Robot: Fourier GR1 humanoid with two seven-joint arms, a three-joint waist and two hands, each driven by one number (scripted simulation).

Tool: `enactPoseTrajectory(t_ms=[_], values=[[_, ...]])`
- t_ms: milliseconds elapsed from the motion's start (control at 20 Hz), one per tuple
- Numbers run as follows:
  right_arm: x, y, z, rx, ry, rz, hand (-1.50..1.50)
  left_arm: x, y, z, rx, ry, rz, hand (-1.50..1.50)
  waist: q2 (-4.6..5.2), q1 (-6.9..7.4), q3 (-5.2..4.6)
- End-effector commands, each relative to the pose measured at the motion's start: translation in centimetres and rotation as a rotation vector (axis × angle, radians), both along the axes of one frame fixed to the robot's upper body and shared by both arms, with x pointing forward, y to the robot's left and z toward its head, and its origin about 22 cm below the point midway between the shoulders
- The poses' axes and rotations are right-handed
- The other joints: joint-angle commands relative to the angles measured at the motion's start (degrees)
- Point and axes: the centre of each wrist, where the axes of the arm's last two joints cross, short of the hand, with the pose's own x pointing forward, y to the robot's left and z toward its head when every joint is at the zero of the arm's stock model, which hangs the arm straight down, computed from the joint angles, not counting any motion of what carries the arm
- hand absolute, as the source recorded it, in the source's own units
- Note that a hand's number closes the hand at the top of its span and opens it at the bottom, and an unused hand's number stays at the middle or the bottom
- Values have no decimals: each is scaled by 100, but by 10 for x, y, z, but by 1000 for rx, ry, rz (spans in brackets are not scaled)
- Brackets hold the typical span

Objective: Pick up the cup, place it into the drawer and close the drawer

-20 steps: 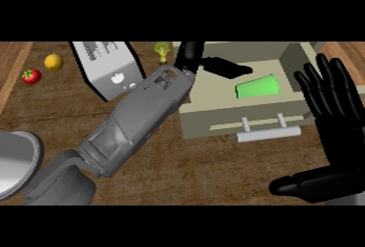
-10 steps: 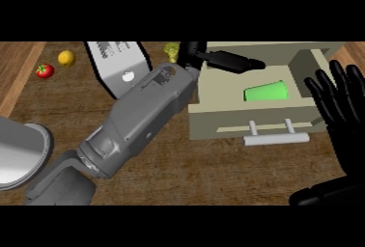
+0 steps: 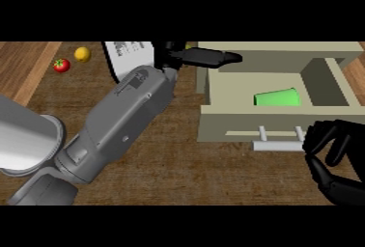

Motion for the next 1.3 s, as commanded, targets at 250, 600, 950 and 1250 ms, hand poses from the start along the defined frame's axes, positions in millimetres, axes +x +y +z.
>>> enactPoseTrajectory(t_ms=[250, 600, 950, 1250], values=[[-15, -2, 6, -246, 23, -13, 150, -23, 97, -23, -51, 55, 81, -150, -24, 108, -2], [10, 14, -21, -299, 65, -65, 150, -75, 156, -39, -78, 85, 90, -150, 13, 129, 2], [22, 23, -39, -680, -67, -31, 150, -98, 200, -48, -90, 95, 67, -150, 28, 204, 3], [33, 31, -86, -844, -78, -29, 150, -120, 239, -58, -89, 86, 127, -150, 44, 38, 4]])
